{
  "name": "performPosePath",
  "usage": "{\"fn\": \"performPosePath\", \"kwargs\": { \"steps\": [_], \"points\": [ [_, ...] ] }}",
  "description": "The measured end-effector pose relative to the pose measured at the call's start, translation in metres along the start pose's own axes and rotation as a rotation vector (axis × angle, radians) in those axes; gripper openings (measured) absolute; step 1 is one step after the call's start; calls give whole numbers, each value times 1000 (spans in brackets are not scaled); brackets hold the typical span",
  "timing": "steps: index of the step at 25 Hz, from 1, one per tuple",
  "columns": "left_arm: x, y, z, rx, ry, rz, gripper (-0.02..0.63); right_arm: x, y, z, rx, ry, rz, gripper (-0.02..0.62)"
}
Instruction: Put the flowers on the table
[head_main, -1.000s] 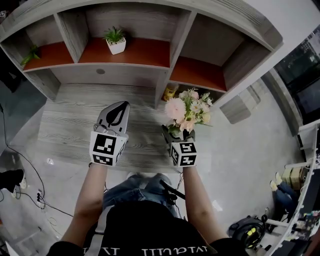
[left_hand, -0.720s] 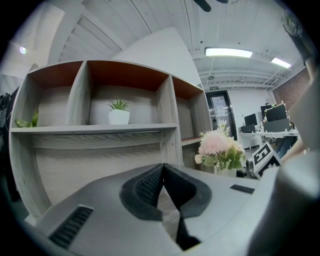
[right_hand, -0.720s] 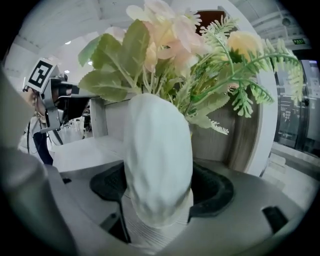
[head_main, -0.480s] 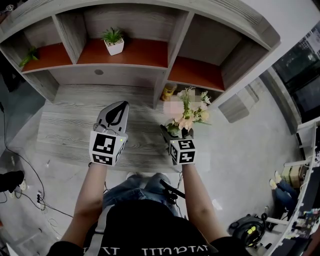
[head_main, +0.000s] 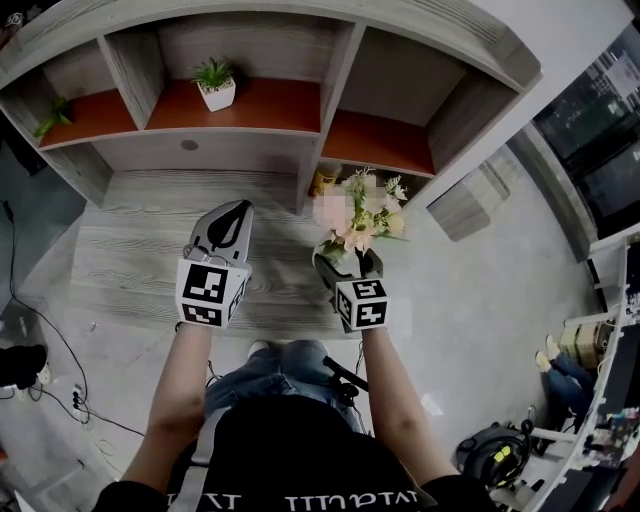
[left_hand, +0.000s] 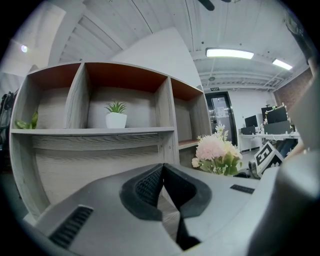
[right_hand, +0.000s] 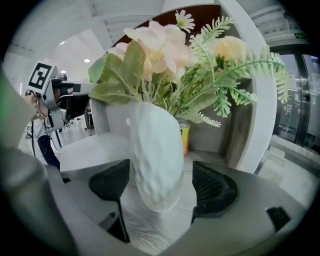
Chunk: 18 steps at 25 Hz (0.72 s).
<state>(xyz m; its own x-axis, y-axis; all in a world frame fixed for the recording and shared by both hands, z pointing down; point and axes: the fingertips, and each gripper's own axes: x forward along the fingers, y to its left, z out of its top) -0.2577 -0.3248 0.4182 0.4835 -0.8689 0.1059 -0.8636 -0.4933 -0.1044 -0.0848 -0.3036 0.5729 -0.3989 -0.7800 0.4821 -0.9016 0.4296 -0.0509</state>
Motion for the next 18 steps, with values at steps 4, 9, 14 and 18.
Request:
{"fn": "performPosePath", "kwargs": {
  "steps": [4, 9, 14, 18],
  "points": [
    [2, -9, 8, -6, -2, -6, 11, -17, -3, -1, -7, 24, 25, 382],
    [8, -18, 23, -4, -19, -15, 11, -36, -11, 5, -28, 45, 31, 380],
    [13, -24, 30, -9, -17, -17, 11, -53, -18, 11, -20, 50, 49, 380],
    [14, -22, 38, -29, -34, 12, 9, -67, -19, 16, -15, 70, 86, 380]
  ]
}}
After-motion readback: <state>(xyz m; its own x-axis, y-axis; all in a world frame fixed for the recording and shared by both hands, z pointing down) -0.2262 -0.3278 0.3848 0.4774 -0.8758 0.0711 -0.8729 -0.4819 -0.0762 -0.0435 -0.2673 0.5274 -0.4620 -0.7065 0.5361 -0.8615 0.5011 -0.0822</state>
